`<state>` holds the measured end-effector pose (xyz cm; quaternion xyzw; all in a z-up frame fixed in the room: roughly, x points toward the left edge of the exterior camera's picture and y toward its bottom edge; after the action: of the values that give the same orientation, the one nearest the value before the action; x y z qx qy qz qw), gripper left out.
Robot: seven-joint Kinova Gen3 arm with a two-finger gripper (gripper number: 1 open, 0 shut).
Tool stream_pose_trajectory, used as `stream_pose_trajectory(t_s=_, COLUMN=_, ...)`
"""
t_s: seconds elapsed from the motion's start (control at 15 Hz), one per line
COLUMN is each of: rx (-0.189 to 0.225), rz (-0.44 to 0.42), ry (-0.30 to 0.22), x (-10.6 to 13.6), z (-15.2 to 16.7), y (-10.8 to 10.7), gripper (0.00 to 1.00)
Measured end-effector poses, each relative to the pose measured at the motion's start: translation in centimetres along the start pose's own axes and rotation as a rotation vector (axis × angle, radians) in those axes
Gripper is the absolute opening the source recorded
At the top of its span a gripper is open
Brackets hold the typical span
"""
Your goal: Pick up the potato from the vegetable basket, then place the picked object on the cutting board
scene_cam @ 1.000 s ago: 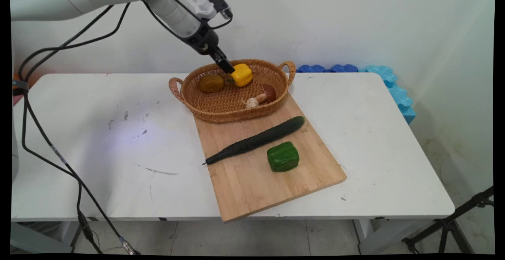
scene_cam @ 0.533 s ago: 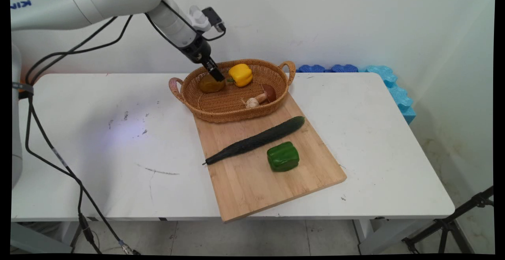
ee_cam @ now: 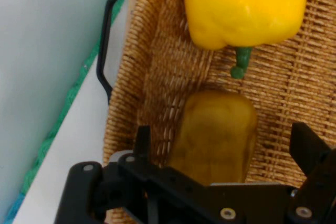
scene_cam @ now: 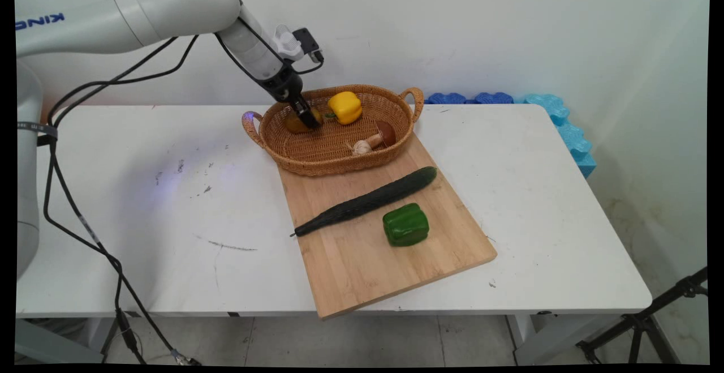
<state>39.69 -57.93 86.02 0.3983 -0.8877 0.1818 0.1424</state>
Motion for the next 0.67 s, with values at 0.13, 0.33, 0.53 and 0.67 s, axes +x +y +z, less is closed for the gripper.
stream_pose_trajectory(t_s=0.13, rx=-0.010, rz=0.011, ry=-0.003, x=-0.1, z=0.0, y=0.2, gripper=1.00)
stream_pose_trajectory(t_s=0.33, rx=-0.020, rz=0.029, ry=-0.002, x=-0.2, z=0.6, y=0.4, gripper=0.00)
stream_pose_trajectory(t_s=0.53, rx=-0.031, rz=0.047, ry=-0.002, x=-0.3, z=1.0, y=0.5, gripper=0.00)
stream_pose_trajectory(t_s=0.67, rx=-0.036, rz=0.064, ry=-0.001, x=-0.4, z=1.1, y=0.7, gripper=0.00)
